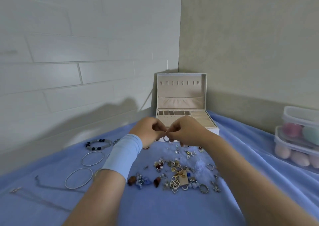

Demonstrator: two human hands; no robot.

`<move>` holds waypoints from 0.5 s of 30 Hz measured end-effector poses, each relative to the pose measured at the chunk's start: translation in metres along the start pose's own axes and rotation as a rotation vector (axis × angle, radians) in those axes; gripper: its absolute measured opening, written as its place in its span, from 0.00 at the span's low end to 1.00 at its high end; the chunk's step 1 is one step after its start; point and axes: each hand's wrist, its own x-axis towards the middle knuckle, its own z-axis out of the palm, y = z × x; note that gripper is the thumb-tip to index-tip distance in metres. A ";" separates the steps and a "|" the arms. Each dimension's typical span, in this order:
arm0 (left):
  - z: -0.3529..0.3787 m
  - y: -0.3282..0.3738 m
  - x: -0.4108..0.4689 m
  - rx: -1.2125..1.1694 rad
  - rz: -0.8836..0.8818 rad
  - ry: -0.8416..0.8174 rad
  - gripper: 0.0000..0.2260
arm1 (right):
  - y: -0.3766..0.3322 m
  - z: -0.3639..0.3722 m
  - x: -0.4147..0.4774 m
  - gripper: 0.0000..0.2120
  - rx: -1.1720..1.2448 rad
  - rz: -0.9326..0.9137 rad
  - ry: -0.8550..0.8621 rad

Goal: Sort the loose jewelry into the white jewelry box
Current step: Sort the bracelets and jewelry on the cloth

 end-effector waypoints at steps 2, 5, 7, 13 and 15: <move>-0.005 -0.014 0.002 0.079 -0.029 0.006 0.05 | -0.007 0.013 0.014 0.08 -0.058 0.010 -0.003; -0.009 -0.031 0.003 0.286 -0.086 -0.065 0.08 | -0.008 0.033 0.030 0.07 -0.150 0.031 -0.062; -0.010 -0.039 0.004 0.411 -0.102 -0.123 0.14 | -0.008 0.045 0.038 0.06 -0.204 0.018 -0.079; -0.008 -0.054 0.010 0.454 -0.132 -0.095 0.12 | -0.004 0.061 0.045 0.05 -0.316 -0.010 0.001; -0.008 -0.057 0.011 0.452 -0.133 -0.088 0.11 | -0.003 0.060 0.044 0.06 -0.291 -0.028 -0.008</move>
